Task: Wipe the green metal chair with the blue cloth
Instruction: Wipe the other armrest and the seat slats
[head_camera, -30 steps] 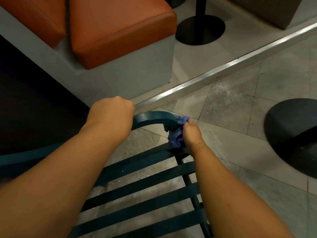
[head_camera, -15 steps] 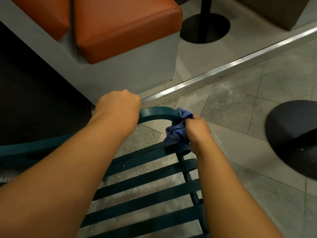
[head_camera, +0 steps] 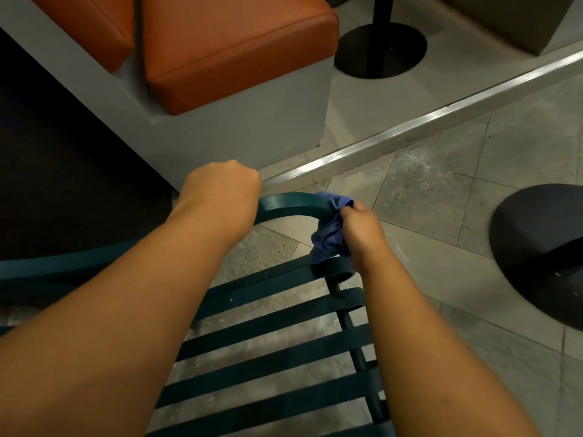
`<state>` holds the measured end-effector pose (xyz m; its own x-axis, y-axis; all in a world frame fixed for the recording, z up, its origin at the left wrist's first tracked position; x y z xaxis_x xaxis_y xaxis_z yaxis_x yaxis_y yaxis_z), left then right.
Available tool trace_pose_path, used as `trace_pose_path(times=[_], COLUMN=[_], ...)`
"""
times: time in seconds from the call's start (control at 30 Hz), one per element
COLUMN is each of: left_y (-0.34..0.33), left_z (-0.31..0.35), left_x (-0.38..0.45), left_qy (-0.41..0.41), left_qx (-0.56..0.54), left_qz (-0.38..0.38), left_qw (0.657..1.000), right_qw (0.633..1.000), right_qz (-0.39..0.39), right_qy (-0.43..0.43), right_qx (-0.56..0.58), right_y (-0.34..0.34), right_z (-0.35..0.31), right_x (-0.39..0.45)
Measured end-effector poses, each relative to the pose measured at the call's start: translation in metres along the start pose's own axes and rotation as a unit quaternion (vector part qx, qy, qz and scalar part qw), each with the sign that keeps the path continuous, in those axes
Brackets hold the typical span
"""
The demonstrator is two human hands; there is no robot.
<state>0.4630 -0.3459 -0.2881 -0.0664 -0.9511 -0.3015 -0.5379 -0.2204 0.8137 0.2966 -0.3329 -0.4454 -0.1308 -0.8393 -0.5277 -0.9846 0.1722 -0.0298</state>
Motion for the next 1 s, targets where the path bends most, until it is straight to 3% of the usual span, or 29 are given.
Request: trace_pose_path(times=[0.07,0.13,0.23,0.33,0.43,0.5,0.57,0.67,0.8,1.0], left_y=[0.002,0.004,0.000,-0.004,-0.007,-0.009,-0.010,-0.009,-0.009,-0.006], left_z=[0.000,-0.002,-0.012,-0.017,-0.016,-0.016,-0.015,-0.015,-0.014,-0.014], left_x=[0.000,0.001,-0.003,-0.007,-0.007,-0.007,-0.008,-0.006,0.000,0.001], left_qy=[0.004,0.015,0.034,0.037,0.034,0.028,0.025,0.022,0.014,0.005], left_qx=[0.004,-0.008,-0.033,-0.054,-0.096,-0.107,-0.109,-0.095,-0.076,-0.080], left_qz=[0.003,0.006,0.014,0.006,-0.030,-0.029,-0.027,-0.022,-0.018,0.006], left_qw=[1.000,1.000,0.999,0.998,0.994,0.993,0.993,0.995,0.997,0.997], right_qw=[0.993,0.970,0.919,0.895,0.947,0.984,0.998,0.994,0.963,0.932], right_qz=[-0.032,-0.096,-0.010,0.050,0.061,0.046,0.018,-0.073,-0.136,-0.177], right_qy=[0.107,0.215,0.344,0.369,0.288,0.174,0.037,-0.068,-0.077,-0.164], right_qx=[0.024,-0.054,-0.194,-0.244,-0.125,-0.003,0.057,-0.031,-0.219,-0.270], right_y=[-0.016,-0.057,-0.097,-0.090,-0.051,-0.028,-0.011,-0.008,-0.010,-0.019], right_z=[-0.044,-0.077,-0.094,-0.084,-0.061,-0.033,0.005,0.051,0.050,0.088], right_x=[-0.032,-0.073,-0.108,-0.096,-0.053,-0.020,0.006,0.030,0.052,0.062])
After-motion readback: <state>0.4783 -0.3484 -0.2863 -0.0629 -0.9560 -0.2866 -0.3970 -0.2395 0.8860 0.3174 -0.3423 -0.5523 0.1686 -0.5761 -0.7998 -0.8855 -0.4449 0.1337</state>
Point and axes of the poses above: each hand's wrist, its own x-axis towards the middle knuckle, its own y-axis out of the back of the hand, z = x × y, the point moved 9 cm from there along x, towards the middle knuckle, and after that the axes turned 2 degrees about x, right-handed, at the moved point
